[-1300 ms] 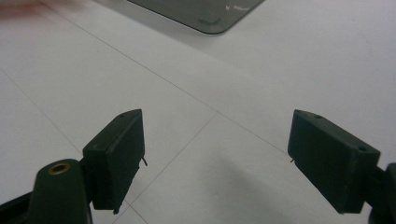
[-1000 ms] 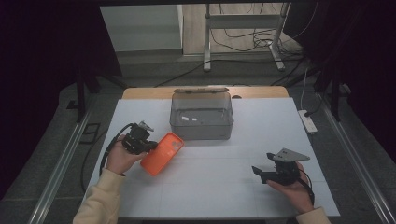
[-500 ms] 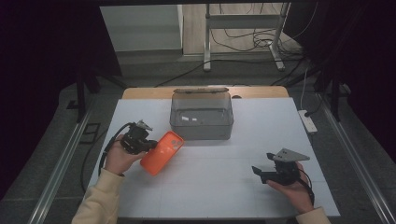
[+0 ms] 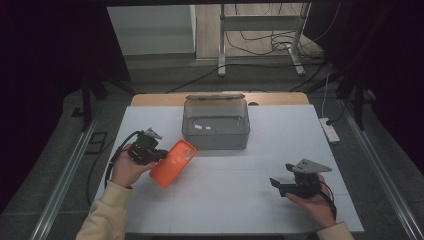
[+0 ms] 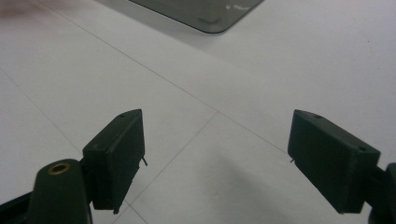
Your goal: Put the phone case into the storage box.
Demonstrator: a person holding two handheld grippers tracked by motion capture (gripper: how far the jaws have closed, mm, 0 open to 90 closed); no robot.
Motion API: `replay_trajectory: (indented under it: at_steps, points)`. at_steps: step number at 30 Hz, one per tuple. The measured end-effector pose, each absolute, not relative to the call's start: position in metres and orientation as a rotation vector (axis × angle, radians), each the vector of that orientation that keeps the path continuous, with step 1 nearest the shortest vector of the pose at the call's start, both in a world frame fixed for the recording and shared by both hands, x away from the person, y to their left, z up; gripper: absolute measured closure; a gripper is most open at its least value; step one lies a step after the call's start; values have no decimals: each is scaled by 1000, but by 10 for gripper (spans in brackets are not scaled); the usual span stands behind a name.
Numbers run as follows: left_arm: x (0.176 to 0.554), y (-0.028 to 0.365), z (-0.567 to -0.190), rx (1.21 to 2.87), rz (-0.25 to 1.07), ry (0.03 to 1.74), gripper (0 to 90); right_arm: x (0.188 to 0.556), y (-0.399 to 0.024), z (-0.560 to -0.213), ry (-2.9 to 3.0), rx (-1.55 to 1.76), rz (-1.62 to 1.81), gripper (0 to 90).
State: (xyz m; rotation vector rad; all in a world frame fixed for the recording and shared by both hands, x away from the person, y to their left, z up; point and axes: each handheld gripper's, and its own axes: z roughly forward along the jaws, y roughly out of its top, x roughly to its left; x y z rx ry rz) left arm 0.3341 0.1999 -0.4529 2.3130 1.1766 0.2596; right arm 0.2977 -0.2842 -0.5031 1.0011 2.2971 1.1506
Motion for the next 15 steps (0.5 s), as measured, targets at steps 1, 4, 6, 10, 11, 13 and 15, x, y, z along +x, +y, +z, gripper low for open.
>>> replay_trajectory:
  at_steps: [1,4,6,10,11,13,15]
  points:
    - [334,200,-453,2312,260,1177,882,298,-284,-503,2297,1001,1153,191]
    - [334,199,-453,2313,261,1176,882,298,-284,-503,2297,1001,1150,191]
    - [334,198,-453,2316,261,1173,882,298,-284,-503,2297,1004,1151,191]
    - [333,197,-453,2317,260,1169,882,298,-284,-503,2296,1003,1155,191]
    - [333,196,-453,2318,261,1165,882,297,-284,-503,2296,1003,1155,190]
    - [332,195,-452,2319,263,1162,882,297,-284,-503,2293,1001,1156,191]
    - [331,195,-451,2322,262,1157,882,297,-284,-503,2291,1001,1161,191]
